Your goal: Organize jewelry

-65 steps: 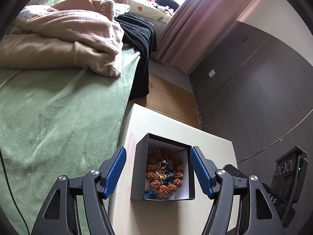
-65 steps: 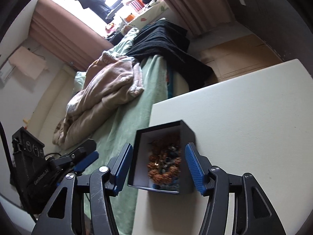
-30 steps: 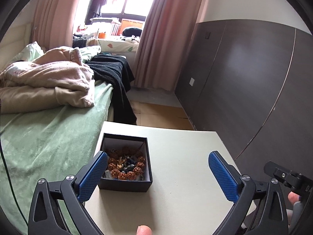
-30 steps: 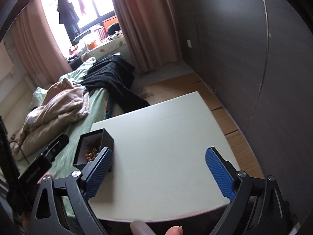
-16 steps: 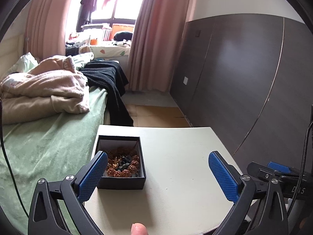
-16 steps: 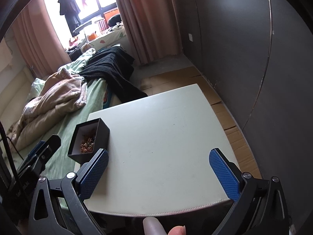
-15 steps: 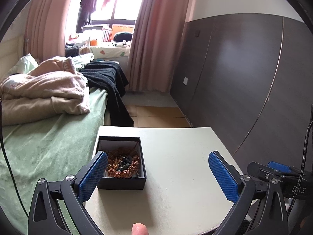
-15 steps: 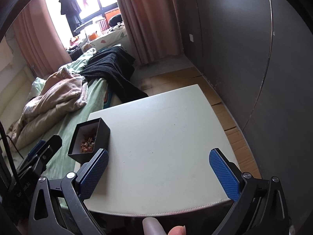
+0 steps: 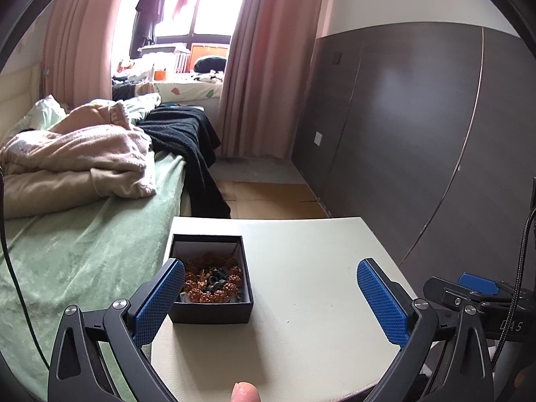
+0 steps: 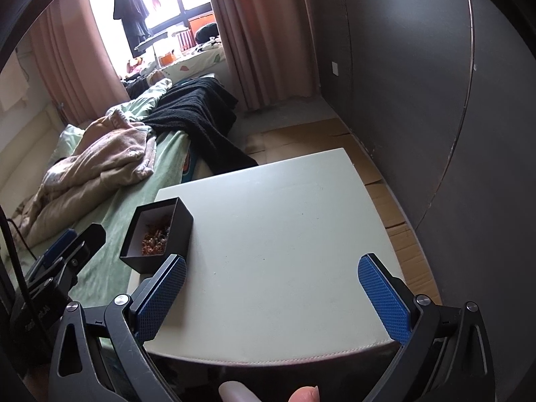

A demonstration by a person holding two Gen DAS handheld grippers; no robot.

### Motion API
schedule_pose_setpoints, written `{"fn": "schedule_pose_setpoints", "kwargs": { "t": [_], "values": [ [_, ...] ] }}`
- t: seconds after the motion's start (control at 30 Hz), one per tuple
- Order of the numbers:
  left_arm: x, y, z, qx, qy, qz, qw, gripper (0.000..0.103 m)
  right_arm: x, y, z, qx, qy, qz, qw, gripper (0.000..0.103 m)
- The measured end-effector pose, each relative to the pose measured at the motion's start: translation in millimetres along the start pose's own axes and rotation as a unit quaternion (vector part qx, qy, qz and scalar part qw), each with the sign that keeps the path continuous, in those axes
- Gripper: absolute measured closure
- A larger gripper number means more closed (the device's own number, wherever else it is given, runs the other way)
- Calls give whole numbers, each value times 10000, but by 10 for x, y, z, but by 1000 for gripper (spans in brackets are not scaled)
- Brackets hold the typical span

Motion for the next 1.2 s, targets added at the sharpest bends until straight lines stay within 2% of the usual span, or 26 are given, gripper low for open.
{"fn": "schedule_pose_setpoints", "kwargs": {
  "t": [0.53, 1.2],
  "values": [
    [36, -20, 34, -87, 18, -17, 10000, 0, 60, 5, -52, 105, -140, 10, 9998, 0],
    [53, -37, 52, -131, -21, -5, 9999, 1, 67, -26, -3, 68, -116, 56, 9999, 0]
  ]
}}
Point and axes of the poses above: each gripper's, at about its wrist camera, not at the fingertips, and x roughly against the way its jaws point, z to its right, y to its underside, the point moved 5 cm from there along -x, roughly the way its jaws point, and after that the axes turned 13 degrees about z, right-handed, at the moved point
